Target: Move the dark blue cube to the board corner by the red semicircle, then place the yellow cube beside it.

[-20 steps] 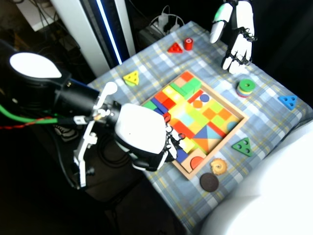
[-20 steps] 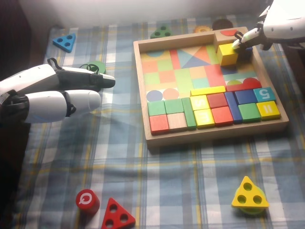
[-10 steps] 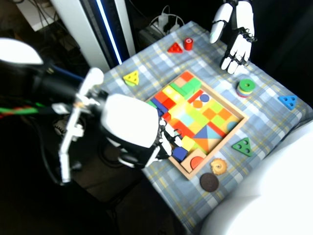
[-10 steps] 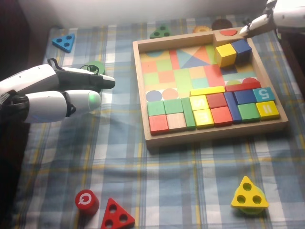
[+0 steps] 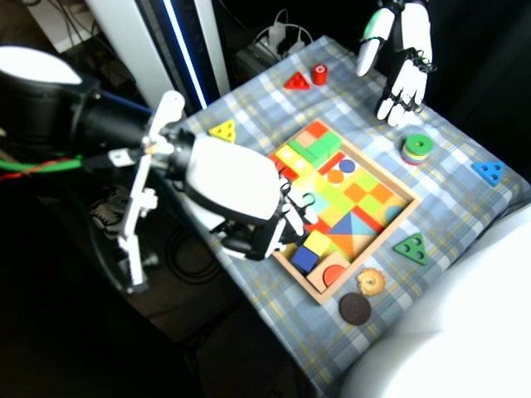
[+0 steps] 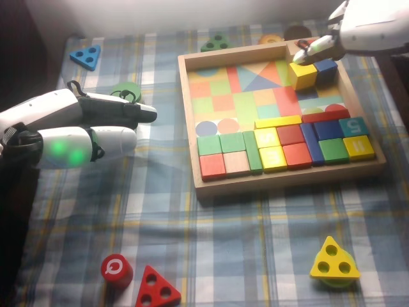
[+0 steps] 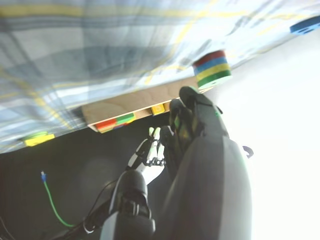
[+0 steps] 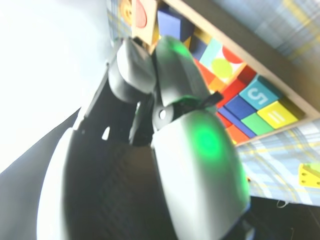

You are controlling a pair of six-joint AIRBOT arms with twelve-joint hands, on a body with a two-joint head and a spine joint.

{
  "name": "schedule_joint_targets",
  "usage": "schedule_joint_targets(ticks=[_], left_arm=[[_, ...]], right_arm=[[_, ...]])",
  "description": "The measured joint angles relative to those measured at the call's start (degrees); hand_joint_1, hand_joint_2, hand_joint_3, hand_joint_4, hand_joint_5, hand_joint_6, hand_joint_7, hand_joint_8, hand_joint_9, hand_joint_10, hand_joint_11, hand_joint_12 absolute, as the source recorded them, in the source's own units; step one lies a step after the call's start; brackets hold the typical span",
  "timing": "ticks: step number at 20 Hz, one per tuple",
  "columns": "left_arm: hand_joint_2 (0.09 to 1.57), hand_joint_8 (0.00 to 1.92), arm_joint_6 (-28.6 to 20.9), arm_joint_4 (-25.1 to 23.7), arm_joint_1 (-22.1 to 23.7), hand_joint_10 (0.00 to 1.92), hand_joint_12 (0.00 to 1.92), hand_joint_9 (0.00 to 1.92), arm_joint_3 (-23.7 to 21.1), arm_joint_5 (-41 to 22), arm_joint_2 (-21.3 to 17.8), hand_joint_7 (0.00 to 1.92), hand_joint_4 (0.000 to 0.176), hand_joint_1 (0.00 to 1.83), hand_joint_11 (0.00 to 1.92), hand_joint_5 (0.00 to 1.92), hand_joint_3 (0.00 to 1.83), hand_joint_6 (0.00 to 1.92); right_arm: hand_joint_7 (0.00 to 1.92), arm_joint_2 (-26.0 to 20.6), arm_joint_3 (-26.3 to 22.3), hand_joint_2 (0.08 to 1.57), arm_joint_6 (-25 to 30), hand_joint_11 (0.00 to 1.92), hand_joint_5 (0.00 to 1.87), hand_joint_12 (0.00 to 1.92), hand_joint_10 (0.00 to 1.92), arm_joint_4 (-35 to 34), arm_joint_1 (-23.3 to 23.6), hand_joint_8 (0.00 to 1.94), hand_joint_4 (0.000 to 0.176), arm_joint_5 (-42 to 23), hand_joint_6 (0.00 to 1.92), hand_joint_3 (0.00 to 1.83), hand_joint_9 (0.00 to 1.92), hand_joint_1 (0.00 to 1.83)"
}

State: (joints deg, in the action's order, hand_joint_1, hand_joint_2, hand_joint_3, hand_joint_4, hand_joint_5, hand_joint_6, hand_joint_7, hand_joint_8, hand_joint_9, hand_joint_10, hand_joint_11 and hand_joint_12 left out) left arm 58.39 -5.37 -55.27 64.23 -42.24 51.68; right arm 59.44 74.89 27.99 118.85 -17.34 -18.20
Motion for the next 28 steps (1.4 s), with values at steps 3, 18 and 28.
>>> schedule_joint_targets(ticks=[3, 18, 28], left_arm=[[1.34, 0.00, 0.0, 0.3, 0.0, 0.00, 0.40, 0.45, 0.0, 0.0, 0.0, 0.39, 0.007, 0.25, 0.21, 0.51, 0.00, 0.00], [1.35, 0.01, 0.0, 0.0, 0.2, 0.01, 0.33, 0.46, 0.0, 0.2, 0.0, 0.42, 0.000, 0.26, 0.26, 0.53, 0.00, 0.01], [1.33, 0.00, 0.0, 0.0, 0.2, 0.00, 0.33, 0.45, 0.0, 0.4, 0.0, 0.40, 0.000, 0.25, 0.26, 0.53, 0.00, 0.00]], right_arm=[[1.09, 1.2, 0.7, 1.13, 0.0, 1.36, 0.38, 1.92, 1.92, 0.4, -0.2, 1.94, 0.008, -0.3, 0.00, 0.00, 1.33, 1.63], [0.74, 2.6, 2.3, 1.19, 0.0, 1.19, 0.45, 1.92, 1.92, 7.3, -0.8, 1.94, 0.000, 1.7, 0.01, 0.00, 1.01, 1.50], [0.87, 3.0, 4.0, 1.17, 4.0, 1.18, 0.59, 1.92, 1.92, 10.0, -1.5, 1.94, 0.000, 2.0, 0.01, 0.00, 1.07, 1.44]])
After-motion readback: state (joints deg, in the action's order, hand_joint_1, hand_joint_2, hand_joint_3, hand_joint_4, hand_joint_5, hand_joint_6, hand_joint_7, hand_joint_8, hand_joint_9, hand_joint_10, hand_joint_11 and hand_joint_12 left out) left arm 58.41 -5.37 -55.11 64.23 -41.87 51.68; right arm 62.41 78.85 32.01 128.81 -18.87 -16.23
